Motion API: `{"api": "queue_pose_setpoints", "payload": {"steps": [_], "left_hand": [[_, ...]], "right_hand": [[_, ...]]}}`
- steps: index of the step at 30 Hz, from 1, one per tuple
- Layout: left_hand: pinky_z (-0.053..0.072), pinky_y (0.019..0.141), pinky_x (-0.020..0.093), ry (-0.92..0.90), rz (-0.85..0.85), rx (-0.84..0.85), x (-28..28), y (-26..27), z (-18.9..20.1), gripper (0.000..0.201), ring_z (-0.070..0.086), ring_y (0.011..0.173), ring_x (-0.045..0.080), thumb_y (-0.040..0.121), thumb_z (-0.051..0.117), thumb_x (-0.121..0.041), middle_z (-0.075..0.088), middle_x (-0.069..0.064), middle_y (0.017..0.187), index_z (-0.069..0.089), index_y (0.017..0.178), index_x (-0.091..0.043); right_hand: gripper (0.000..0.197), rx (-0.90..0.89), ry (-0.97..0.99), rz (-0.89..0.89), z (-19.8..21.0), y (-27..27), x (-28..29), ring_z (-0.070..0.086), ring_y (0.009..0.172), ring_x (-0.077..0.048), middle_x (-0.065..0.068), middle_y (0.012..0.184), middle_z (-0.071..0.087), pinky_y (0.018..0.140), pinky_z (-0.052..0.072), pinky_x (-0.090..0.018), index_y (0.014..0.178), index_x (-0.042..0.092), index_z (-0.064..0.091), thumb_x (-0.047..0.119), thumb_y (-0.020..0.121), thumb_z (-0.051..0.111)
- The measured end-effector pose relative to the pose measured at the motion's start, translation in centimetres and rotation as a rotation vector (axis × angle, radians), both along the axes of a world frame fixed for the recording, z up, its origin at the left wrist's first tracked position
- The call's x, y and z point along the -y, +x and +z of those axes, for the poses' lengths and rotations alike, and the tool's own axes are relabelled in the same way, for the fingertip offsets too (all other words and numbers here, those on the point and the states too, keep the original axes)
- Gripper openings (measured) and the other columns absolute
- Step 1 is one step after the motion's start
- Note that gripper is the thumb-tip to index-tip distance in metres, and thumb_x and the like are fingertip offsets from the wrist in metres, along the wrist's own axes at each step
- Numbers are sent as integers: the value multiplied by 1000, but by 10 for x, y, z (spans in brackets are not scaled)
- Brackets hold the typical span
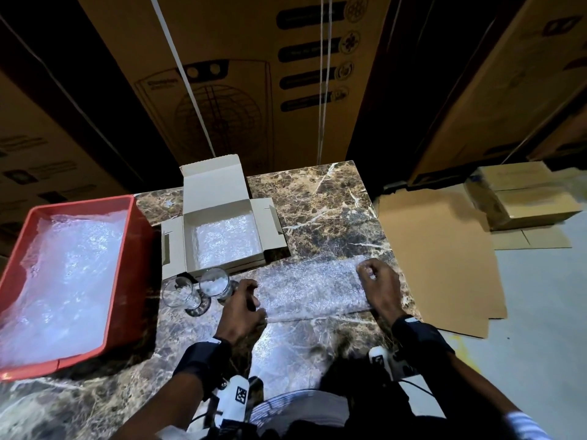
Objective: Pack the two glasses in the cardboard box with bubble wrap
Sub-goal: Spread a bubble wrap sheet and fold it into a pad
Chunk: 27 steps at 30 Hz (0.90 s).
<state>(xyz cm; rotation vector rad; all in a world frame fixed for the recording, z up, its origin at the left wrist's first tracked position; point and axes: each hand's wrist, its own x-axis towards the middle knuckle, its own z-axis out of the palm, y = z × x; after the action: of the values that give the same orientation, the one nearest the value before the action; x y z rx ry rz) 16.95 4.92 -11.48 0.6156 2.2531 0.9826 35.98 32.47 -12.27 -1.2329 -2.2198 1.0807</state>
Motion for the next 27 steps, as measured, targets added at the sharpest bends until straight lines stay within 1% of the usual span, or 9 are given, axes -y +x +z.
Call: {"api": "queue_pose_setpoints", "payload": {"steps": [2,5,9,11,13,17,21,24,27], "left_hand": [[60,74,46,-26,-32,-53,0,1,-1,66,64,83,23,80,79,-3,59,4,93,45,134,-20],[55,81,41,-61,-83,-188,2,2,-3,71,58,94,23,78,78,-19,52,1,108,40,137,-26],[55,81,42,-95,-207,-442,-8,8,0,50,57,98,23,93,59,-40,43,2,120,43,138,-26],[52,84,41,-83,-295,-564,-19,15,4,39,52,103,22,100,54,-40,45,2,124,46,136,-27],[45,92,41,-64,-410,-639,-31,25,11,37,47,112,23,103,48,-38,45,3,130,47,137,-26],[38,106,43,-39,-580,-595,-50,41,10,51,36,136,27,101,43,-31,39,9,149,40,150,-17],[17,125,46,-176,-654,-527,-52,47,-16,63,11,157,31,105,26,-38,15,11,170,19,162,-12],[6,127,48,-273,-700,-522,-45,46,-30,69,-6,159,28,104,17,-45,-8,6,172,4,165,-15],[-1,127,48,-291,-681,-558,-38,41,-36,72,-13,158,24,103,18,-55,-16,0,171,1,165,-22]], "right_hand": [[7,79,64,-16,-4,-2,-1,60,83,-10,0,105,71,68,45,-25,102,21,69,26,98,65],[26,233,151,-17,-6,-4,-1,55,101,-22,-7,121,62,82,43,-32,118,17,61,31,97,66],[44,379,320,-50,1,-11,7,44,120,-29,-13,131,48,103,37,-50,132,20,50,43,96,60],[42,367,319,22,2,-19,20,38,132,-32,-11,139,44,116,26,-54,135,22,50,44,99,55],[36,350,336,198,-4,-23,39,36,135,-29,-7,142,42,119,22,-53,132,25,53,43,101,52],[31,289,430,490,-19,-26,76,45,122,-27,-5,131,48,99,37,-43,126,24,56,39,99,54],[45,280,440,526,-36,-27,90,47,132,-34,-14,141,50,104,42,-51,137,16,55,37,98,50],[52,320,445,529,-47,-20,89,36,145,-35,-14,156,40,116,32,-55,148,18,48,44,104,45],[66,374,432,510,-52,-9,81,13,157,-29,-7,169,18,126,12,-50,161,28,28,61,104,36]]}}
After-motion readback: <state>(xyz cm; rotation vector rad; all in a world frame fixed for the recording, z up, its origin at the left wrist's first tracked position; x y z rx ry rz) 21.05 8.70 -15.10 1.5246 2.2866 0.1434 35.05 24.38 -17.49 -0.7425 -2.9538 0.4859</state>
